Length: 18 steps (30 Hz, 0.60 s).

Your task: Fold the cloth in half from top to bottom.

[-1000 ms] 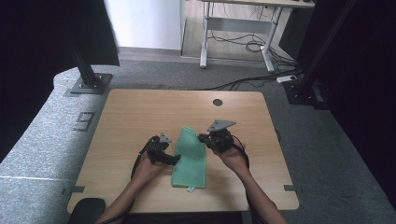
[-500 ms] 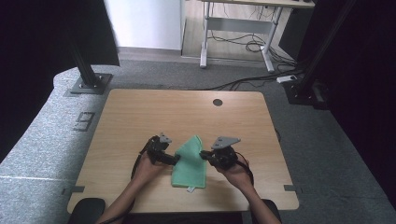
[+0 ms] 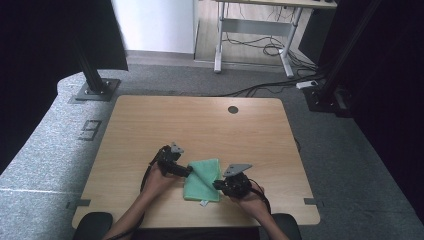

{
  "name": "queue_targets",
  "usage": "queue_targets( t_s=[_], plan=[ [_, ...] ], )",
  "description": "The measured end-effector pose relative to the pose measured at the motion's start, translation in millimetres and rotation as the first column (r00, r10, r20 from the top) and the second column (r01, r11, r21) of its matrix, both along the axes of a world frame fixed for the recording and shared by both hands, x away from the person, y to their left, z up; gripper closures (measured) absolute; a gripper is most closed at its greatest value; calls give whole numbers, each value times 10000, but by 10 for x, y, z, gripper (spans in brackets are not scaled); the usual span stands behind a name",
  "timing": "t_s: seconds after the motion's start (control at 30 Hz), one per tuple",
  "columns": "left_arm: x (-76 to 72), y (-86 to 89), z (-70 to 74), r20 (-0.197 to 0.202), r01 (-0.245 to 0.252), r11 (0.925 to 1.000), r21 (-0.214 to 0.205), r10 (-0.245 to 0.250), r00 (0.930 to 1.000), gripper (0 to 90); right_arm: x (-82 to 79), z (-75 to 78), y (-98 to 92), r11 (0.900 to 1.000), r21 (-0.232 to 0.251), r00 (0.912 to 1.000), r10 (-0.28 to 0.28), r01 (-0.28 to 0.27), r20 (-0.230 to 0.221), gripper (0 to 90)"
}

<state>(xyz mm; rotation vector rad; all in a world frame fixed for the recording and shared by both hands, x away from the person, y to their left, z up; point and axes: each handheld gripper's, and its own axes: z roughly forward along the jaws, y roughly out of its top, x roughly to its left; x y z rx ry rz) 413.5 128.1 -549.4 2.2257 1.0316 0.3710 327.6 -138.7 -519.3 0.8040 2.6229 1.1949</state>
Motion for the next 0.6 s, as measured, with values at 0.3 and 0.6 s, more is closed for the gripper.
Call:
queue_targets(
  t_s=[0.3,0.6],
  plan=[
    [13,17,7,-62,366,9993,18,-366,9993,0,-36,-114,6,9984,-558,9979,-96,60,-643,784],
    [-54,71,205,-228,1094,9935,317,-1087,9938,12,-71,-143,15,9974,-681,9982,-272,236,-536,788]
  ],
)
